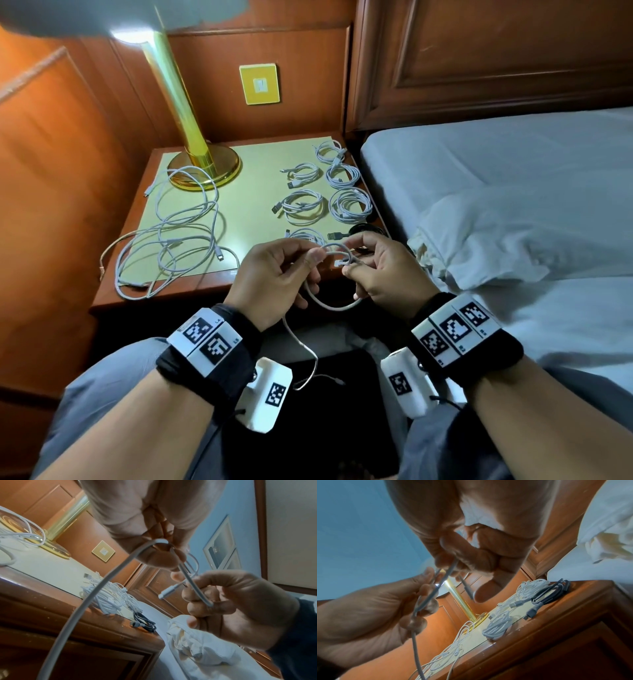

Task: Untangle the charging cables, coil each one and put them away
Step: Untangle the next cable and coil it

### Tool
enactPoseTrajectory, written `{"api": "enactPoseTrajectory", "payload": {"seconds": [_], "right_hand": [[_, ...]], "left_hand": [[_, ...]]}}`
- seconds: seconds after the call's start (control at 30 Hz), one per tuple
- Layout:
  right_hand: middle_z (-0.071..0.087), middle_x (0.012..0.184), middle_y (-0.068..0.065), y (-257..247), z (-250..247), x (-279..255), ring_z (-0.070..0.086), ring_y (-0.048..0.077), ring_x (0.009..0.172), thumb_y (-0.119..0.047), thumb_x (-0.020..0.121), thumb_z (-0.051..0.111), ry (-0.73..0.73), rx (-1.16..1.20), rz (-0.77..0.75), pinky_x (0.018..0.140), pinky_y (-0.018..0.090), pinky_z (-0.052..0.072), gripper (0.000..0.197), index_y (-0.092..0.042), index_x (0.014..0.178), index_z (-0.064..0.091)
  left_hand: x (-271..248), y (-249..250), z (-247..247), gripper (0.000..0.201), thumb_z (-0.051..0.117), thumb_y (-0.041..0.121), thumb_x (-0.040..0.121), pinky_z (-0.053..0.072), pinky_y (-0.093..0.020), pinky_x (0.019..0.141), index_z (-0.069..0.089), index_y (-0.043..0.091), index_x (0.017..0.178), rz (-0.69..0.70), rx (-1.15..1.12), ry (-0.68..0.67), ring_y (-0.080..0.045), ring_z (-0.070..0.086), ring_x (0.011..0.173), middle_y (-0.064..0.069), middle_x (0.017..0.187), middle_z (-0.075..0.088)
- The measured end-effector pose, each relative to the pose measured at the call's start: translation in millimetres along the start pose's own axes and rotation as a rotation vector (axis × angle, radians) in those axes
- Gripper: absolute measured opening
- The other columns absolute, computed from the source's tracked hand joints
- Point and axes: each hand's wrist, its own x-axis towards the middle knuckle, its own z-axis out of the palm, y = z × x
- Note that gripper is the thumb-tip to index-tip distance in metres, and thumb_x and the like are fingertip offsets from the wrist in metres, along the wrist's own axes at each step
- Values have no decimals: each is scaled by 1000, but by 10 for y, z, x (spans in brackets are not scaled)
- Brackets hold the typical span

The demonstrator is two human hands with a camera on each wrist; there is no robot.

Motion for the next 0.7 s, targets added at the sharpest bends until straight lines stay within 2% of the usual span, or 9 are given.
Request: {"api": "enactPoseTrajectory", "payload": {"seconds": [0.1,0.17,0.23,0.3,0.33,0.43,0.53,0.6,0.7], "right_hand": [[68,76,8,-59,-31,-13,56,9,59,-7,92,59,-88,61,21,59,30,50,14,-14,94,72],[67,79,8,-64,-54,-10,52,8,55,-12,95,58,-85,81,25,58,31,48,17,-15,90,74],[63,77,9,-58,-60,0,47,11,50,-24,96,59,-62,81,-13,55,32,44,20,-18,85,75],[60,72,10,-59,-50,1,43,14,49,-33,89,61,-76,134,2,51,30,39,22,-18,81,74],[62,71,9,-68,-46,1,40,15,47,-32,87,60,-105,215,36,48,29,35,23,-14,82,72],[68,82,10,-132,-62,-17,32,11,41,-23,96,49,-260,491,176,45,25,24,24,-5,88,62],[49,66,2,-159,-93,-43,23,6,35,-32,100,45,-353,616,237,42,23,20,29,-10,87,58],[39,62,-3,-181,-121,-32,20,4,33,-35,96,49,-320,692,200,40,21,22,27,-13,83,56],[39,59,-7,-191,-311,26,21,1,30,-38,95,49,-142,901,138,37,18,26,23,-21,80,54]], "left_hand": [[27,3,-25,10,66,21,95,45,-23,40,74,16,94,37,65,44,-11,55,47,-3,62,62],[32,8,-49,11,65,24,95,41,-20,40,75,19,94,62,108,63,-9,50,43,-2,60,60],[44,1,-85,13,64,30,95,39,-19,43,75,24,92,79,123,76,-9,47,43,1,58,58],[52,-8,-107,16,62,39,92,39,-22,46,75,31,89,110,124,84,-10,46,45,1,57,56],[56,-16,-112,18,61,44,90,40,-25,48,74,33,88,125,126,86,-12,47,48,1,56,55],[49,-9,-124,16,61,46,86,43,-29,54,74,36,86,161,129,92,-16,50,53,4,56,55],[61,18,-139,15,63,35,91,42,-24,52,76,28,91,175,132,66,-12,50,52,-3,58,58],[62,43,-165,17,64,34,91,41,-18,48,75,21,93,176,93,37,-8,52,50,-5,65,65],[78,18,-252,10,69,27,92,43,-19,47,74,22,99,137,59,-1,-15,58,56,-6,77,72]]}}
